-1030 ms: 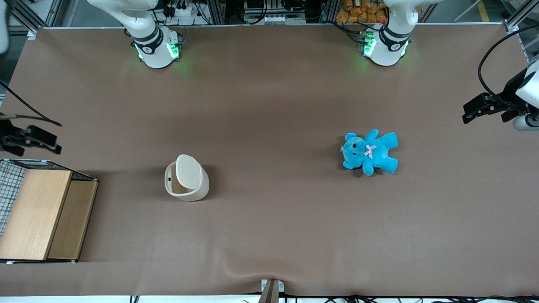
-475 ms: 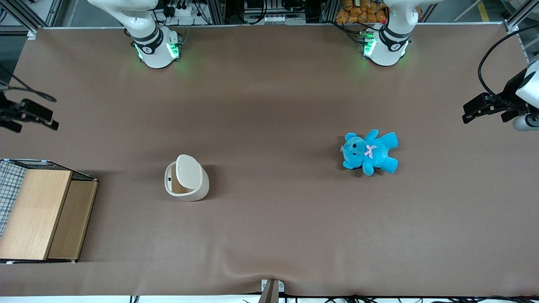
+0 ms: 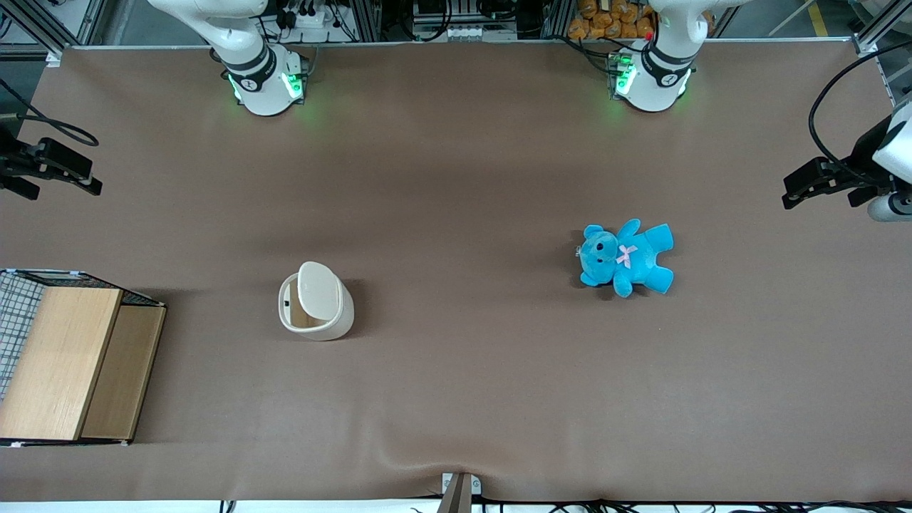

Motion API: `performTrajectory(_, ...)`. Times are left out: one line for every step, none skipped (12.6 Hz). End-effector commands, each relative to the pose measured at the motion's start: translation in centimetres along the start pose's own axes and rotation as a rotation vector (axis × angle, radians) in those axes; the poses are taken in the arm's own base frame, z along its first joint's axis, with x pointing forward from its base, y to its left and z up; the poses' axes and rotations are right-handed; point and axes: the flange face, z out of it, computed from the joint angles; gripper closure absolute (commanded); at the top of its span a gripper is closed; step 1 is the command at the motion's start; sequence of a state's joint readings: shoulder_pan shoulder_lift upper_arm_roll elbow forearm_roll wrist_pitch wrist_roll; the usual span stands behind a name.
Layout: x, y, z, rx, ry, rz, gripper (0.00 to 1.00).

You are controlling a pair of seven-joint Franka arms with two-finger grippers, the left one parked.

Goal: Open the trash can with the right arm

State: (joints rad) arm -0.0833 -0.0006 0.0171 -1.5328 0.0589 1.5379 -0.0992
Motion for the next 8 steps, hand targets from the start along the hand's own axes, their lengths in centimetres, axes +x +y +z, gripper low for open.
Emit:
performTrajectory(-0.4,-0.8,-0.1,0.01,0.01,-0.01,0.0)
performTrajectory(-0.3,-0.8,-0.1,0.007,0.01,-0.01,0.0)
performTrajectory(-0.3,-0.9,-0.3,-0.002,0.013,-0.015,0.0)
performTrajectory(-0.4,-1.5,-0.7,-0.01,0.015,-0.026,0.0)
performTrajectory(-0.5,-2.2,-0.8,-0.017,0.015,-0.039,0.0)
performTrajectory(-0.4,-2.3,-0.7,-0.022,0.012,-0.044,0.0)
performTrajectory(-0.4,-3.0,-0.6,-0.024,0.006,-0.057,0.0)
performTrajectory(-0.5,-4.0,-0.6,-0.032,0.0,-0.077,0.0)
